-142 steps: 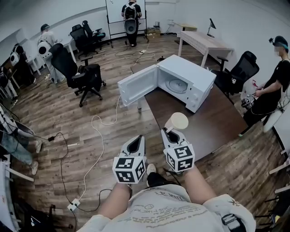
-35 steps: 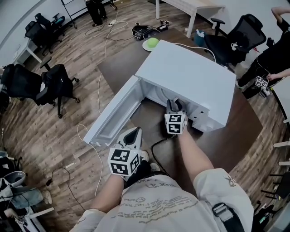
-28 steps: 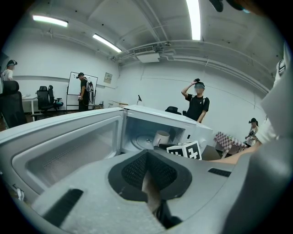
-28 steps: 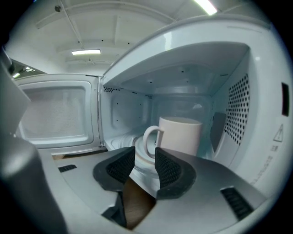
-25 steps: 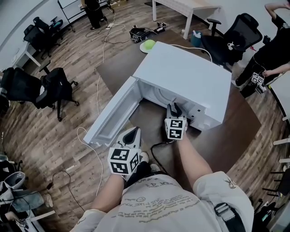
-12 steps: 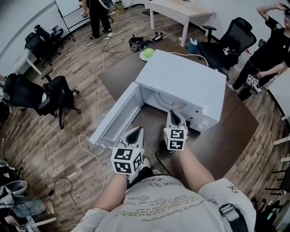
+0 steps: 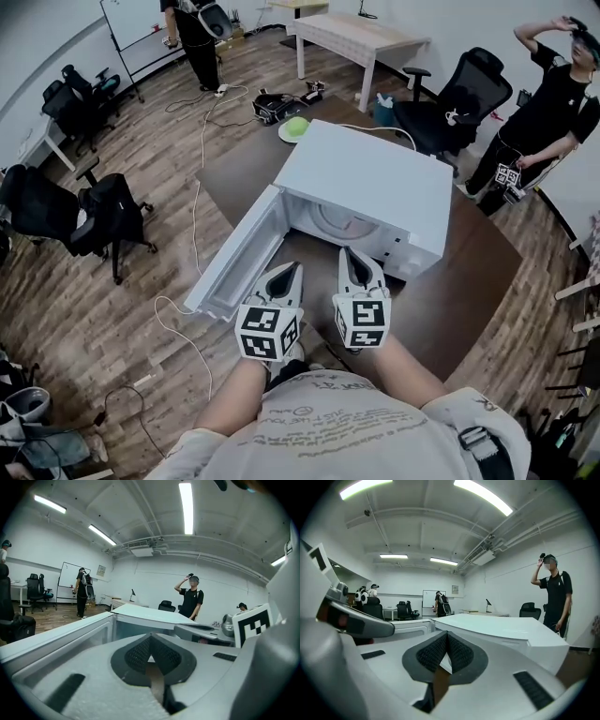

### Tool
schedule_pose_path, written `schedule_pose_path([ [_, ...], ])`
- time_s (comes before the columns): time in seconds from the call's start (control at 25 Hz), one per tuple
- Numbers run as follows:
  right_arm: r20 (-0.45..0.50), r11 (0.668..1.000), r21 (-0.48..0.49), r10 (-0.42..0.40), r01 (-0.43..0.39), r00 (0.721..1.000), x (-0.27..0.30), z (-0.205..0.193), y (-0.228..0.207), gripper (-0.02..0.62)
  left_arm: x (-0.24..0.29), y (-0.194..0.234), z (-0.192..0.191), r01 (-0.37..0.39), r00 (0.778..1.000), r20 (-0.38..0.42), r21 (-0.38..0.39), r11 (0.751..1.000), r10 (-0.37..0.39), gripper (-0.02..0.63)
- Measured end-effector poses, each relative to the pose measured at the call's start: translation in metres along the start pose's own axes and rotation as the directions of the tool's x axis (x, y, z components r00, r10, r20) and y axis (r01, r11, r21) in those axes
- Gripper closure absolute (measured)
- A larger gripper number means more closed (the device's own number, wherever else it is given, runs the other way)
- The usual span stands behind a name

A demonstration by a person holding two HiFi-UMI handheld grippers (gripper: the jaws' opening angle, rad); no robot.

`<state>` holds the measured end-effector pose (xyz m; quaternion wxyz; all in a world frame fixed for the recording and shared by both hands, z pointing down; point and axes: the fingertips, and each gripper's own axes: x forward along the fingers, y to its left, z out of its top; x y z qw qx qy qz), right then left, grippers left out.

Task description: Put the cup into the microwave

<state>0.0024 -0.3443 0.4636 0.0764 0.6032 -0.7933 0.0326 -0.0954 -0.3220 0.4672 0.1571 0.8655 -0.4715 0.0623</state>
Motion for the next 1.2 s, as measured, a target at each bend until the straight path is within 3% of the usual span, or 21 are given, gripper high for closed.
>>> schedule_pose_path([
  [0.44, -0.031, 0.999, 0.025, -0.047, 0.048, 0.998, -0.031, 0.005, -0.012, 0.583, 0.017, -0.015, 0.011, 0.074, 0.997, 0.005, 0.014, 0.997, -0.074, 0.594],
  [1.2, -0.030, 0.998, 0.029, -0.058, 0.059, 0.998, -0.019, 0.001, -0.009, 0.583, 0.026, -0.007, 0.011, 0.102, 0.995, -0.024, 0.024, 0.994, -0.102, 0.594],
])
